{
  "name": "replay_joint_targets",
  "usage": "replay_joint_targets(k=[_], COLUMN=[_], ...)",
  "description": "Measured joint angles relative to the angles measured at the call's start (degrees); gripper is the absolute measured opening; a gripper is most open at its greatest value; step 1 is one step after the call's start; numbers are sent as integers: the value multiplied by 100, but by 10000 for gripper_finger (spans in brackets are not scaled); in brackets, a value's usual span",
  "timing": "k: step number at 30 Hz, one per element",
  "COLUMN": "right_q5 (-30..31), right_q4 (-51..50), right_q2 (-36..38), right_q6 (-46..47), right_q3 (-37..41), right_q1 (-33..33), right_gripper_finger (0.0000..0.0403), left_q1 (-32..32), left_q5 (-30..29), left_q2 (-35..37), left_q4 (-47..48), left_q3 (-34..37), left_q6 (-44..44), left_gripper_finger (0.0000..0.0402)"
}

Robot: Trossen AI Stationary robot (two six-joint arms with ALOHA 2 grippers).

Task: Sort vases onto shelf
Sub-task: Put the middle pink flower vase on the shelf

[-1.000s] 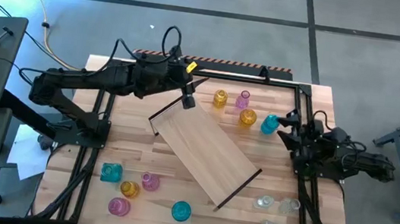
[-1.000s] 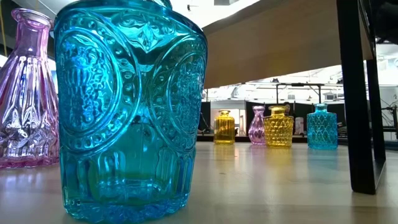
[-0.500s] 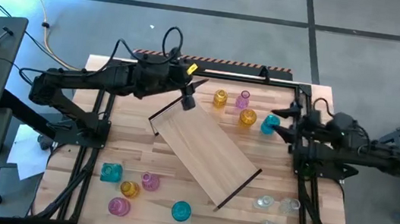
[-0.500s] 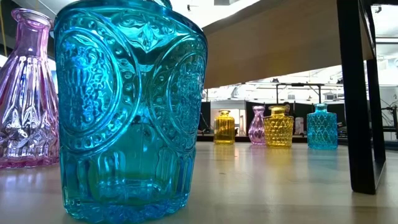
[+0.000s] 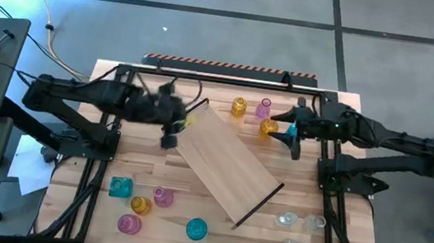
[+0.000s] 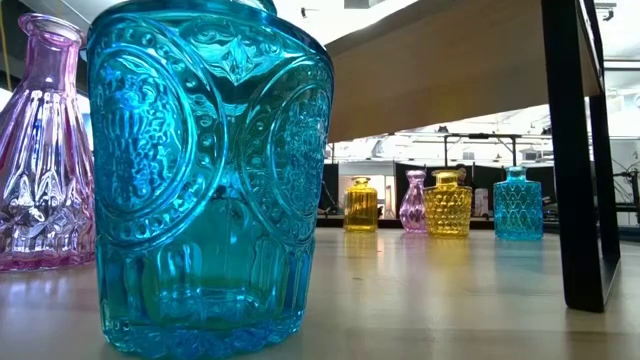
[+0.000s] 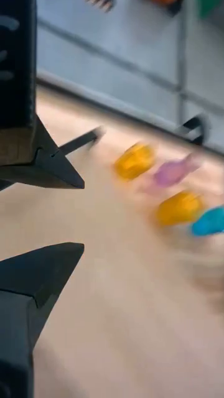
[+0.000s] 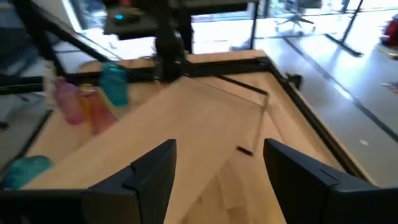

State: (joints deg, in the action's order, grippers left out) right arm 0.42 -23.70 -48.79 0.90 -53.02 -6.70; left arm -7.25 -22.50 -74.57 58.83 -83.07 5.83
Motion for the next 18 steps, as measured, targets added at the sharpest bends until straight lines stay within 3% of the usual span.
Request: replay_joint_targets(k=[6,13,18], right_q5=[684,855,855], right_q4=[-321,-406,-412], right_q2=[-66,-61,-60], right_q6=[-115,-95,-93], right_q3=[-36,-36,-36], right_q1=[-5,-5,-5], right_gripper_finger=[229,229,229], left_q1=[-1154,-2260,-2688], left_q5=[141,75,9], left_q2=[7,-14,-93], left_q4=[1258,1090,981], left_q3=[107,495,874], left_q6=[1422,2419,2609], left_gripper_finger=[142,142,142])
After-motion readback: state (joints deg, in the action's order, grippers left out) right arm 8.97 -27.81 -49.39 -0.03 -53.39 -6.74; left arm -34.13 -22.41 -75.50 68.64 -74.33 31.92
